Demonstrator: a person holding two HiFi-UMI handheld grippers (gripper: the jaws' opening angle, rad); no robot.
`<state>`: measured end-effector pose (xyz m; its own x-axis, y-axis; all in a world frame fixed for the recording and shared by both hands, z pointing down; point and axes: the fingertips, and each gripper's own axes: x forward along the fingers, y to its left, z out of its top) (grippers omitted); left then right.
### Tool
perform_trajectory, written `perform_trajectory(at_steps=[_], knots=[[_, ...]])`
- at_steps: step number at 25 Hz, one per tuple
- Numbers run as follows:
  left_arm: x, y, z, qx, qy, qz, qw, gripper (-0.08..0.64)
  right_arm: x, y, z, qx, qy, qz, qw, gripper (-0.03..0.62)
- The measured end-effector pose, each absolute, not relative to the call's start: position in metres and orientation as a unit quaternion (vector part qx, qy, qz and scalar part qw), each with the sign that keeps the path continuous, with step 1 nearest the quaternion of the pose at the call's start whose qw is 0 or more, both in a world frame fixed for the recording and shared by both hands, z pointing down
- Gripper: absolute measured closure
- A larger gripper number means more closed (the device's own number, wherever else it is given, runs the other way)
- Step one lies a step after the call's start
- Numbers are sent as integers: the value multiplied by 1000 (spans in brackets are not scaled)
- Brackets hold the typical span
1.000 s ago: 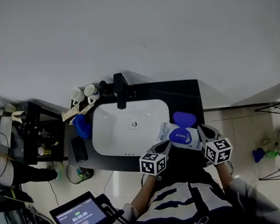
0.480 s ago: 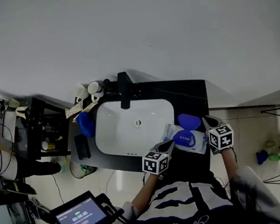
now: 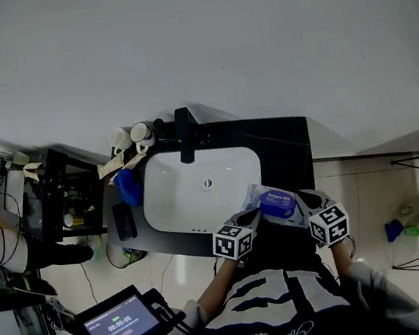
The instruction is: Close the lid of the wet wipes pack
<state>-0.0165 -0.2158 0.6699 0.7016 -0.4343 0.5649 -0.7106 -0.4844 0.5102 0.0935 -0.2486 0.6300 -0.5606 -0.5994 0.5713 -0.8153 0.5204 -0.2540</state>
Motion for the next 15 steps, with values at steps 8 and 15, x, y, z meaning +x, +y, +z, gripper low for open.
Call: perform_trajectory(at_steps=[8,15], knots=[[-39,-222,670,829,-370,168,385,560,45,-216,654,345,-865,213,297,594],[-42,-214,654,836,-363,156,381,560,42,-215,666,346,-849,199,346,594]])
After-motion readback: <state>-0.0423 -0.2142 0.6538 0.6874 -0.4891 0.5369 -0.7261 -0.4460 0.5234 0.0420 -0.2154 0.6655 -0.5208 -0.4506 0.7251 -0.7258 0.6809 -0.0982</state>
